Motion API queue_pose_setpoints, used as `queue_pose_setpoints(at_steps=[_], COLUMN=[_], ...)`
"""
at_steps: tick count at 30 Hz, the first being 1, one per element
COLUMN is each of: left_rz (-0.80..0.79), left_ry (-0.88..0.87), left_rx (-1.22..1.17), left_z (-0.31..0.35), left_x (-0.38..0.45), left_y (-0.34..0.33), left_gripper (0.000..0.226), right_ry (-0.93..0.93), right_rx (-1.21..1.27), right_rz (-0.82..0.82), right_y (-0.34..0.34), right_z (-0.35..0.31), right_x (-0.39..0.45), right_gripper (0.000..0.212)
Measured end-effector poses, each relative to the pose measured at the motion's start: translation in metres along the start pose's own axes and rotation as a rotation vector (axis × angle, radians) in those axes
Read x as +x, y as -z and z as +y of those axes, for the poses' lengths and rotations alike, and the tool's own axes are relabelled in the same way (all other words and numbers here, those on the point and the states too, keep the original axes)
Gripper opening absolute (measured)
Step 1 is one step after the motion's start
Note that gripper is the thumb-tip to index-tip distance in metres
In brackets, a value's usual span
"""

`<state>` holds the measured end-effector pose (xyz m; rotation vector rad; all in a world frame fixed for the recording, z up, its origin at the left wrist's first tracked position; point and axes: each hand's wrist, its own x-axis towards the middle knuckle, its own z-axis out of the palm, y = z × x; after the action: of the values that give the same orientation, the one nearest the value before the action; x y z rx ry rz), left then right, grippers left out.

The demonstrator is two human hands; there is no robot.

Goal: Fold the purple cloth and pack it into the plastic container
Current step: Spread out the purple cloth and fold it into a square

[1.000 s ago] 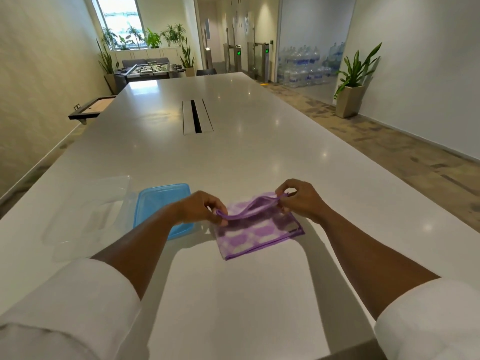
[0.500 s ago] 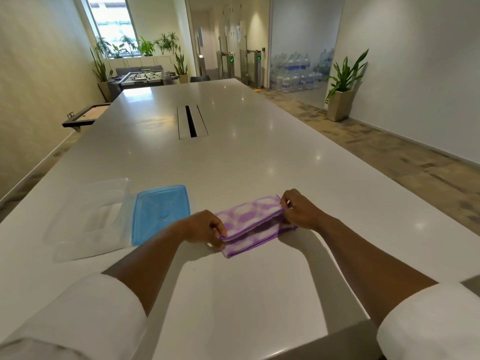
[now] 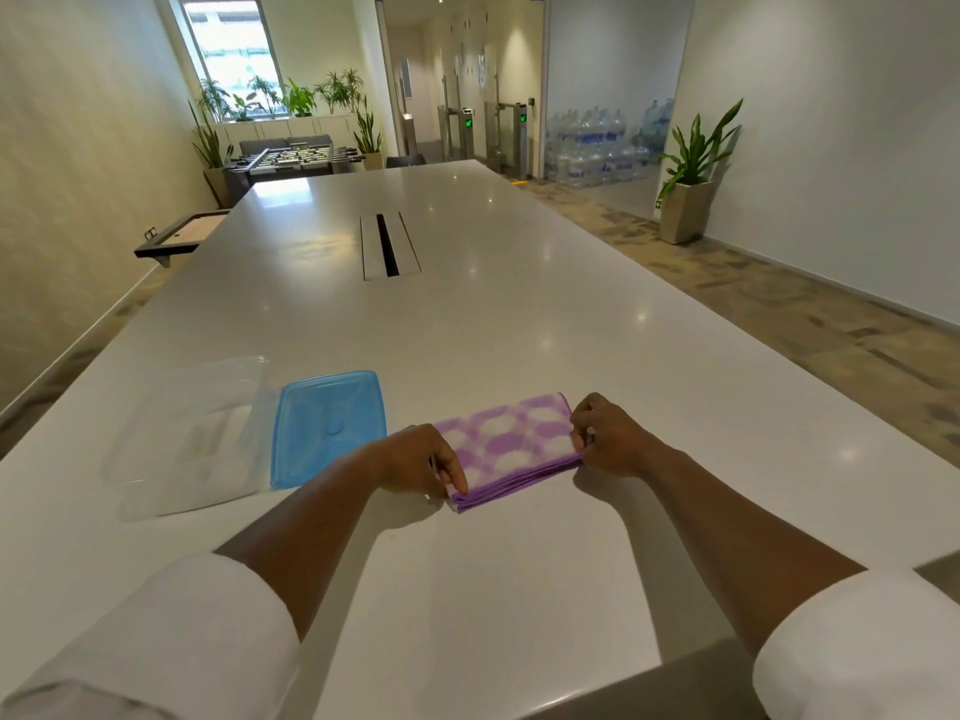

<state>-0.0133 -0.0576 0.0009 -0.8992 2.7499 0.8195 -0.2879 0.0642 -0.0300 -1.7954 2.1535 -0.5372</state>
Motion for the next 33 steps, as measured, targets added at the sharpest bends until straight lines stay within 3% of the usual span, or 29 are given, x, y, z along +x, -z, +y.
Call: queue_pose_setpoints(at_steps=[4,7,10,13,15,19,22,28,31,33], left_rz=[-0.122,-0.114,0.118,0.443,0.529,0.507,0.521,0.386,0.358,0.34], left_ry=[0.058,0.126,0.116,0.064,0.036,-0.001,-0.025,0.113,0.143,0.154], left_rx=[-0.032,-0.144,-0.087,-0.038,0.025,0.136,0.23,0.231,0.193,0.214], left_z=[0.004,0.007,0.007,0.012,0.017,0.026,0.031,0.023,0.016,0.015], left_x=[0.0,0.0,0.005,0.011,0.015,0.024,0.03,0.034,0.035,0.036], left_y=[0.005,0.009,0.009,0.003,-0.002,-0.018,-0.033,-0.062,-0.071,-0.07], left_gripper=[0.024,0.015,0.036,0.034,0.038,0.069,0.078,0.083,0.086,0.087], right_ry=[-0.006,-0.048,-0.078,-0.074,-0.053,0.062,0.126,0.004,-0.035,-0.108], right_rx=[-0.032,-0.027,0.007,0.003,0.009,-0.07,-0.18,-0.274,-0.211,-0.08], right_rz=[0.023,0.034,0.126,0.229,0.259,0.171,0.036,-0.143,-0.12,0.021], right_y=[-0.005,-0.006,-0.006,-0.006,-0.006,-0.013,-0.02,-0.037,-0.036,-0.033], right_z=[0.001,0.002,0.001,-0.009,-0.018,-0.032,-0.04,-0.034,-0.035,-0.04], right_x=[0.0,0.002,0.004,0.007,0.009,0.014,0.015,0.009,0.009,0.011], right_gripper=[0.012,0.016,0.016,0.014,0.011,0.031,0.048,0.062,0.064,0.063])
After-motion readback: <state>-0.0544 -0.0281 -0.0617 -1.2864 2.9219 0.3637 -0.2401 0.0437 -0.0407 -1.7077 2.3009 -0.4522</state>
